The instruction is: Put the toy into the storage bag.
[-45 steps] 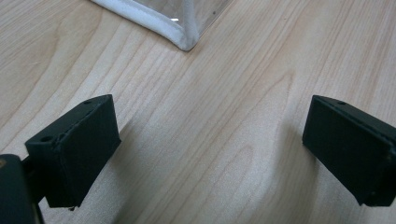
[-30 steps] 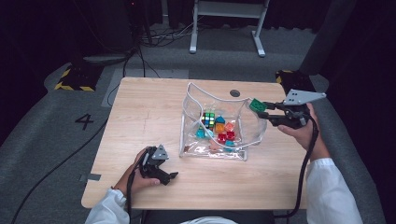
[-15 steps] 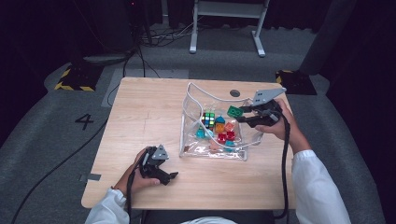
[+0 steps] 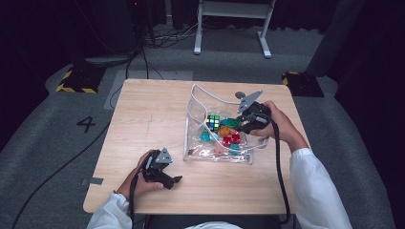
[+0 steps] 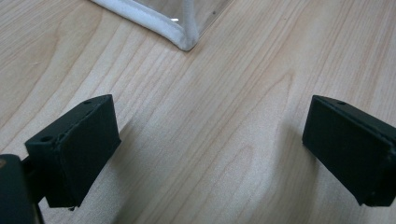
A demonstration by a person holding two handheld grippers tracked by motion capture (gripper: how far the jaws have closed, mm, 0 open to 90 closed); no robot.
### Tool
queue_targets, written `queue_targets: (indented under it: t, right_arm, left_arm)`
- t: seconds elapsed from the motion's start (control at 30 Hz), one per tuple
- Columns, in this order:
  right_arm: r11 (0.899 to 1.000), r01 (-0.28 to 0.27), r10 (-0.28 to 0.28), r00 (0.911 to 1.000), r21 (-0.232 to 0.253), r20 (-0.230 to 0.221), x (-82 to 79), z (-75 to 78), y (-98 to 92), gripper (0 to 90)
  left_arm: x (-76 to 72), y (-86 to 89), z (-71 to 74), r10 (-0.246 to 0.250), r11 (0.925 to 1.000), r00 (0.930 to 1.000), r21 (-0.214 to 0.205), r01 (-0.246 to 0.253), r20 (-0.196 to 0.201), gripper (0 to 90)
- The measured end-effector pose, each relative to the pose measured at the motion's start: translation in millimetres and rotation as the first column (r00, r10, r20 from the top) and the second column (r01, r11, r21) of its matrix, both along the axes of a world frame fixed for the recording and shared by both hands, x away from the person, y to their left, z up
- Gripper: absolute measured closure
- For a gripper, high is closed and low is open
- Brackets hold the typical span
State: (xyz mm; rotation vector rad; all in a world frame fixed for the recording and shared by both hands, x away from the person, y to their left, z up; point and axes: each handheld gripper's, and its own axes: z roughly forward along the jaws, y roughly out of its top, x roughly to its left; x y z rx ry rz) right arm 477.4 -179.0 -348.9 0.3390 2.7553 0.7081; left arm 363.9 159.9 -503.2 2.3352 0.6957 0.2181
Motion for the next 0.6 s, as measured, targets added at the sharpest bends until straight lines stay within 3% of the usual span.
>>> queue_targets:
  t: [0.23, 0.4, 0.57, 0.6]
  right_arm:
    - [0.997, 0.015, -0.018, 0.9989, -0.071, -0.043, 2.8, -6.9, -8.9, 59.3]
    - [0.989, 0.032, -0.045, 0.9951, -0.143, -0.088, 2.3, -11.3, -22.3, 59.3]
    - [0.977, 0.041, -0.062, 0.9934, -0.209, -0.096, 1.7, -8.6, -34.0, 59.3]
    - [0.977, 0.033, -0.051, 0.9955, -0.21, -0.08, 2.5, -7.7, -35.8, 59.3]
  left_arm:
    - [0.1, -0.1, -0.1, 0.0, 1.0, 1.0, -0.001, 0.0, 0.002, 3.8]
    - [0.2, 0.0, 0.0, -0.002, 1.0, 1.0, -0.001, 0.002, 0.002, 3.8]
    - [0.2, 0.0, 0.0, -0.001, 1.0, 1.0, -0.001, 0.001, 0.001, 3.8]
    - [0.2, 0.0, 0.0, -0.001, 1.0, 1.0, -0.001, 0.001, 0.001, 3.8]
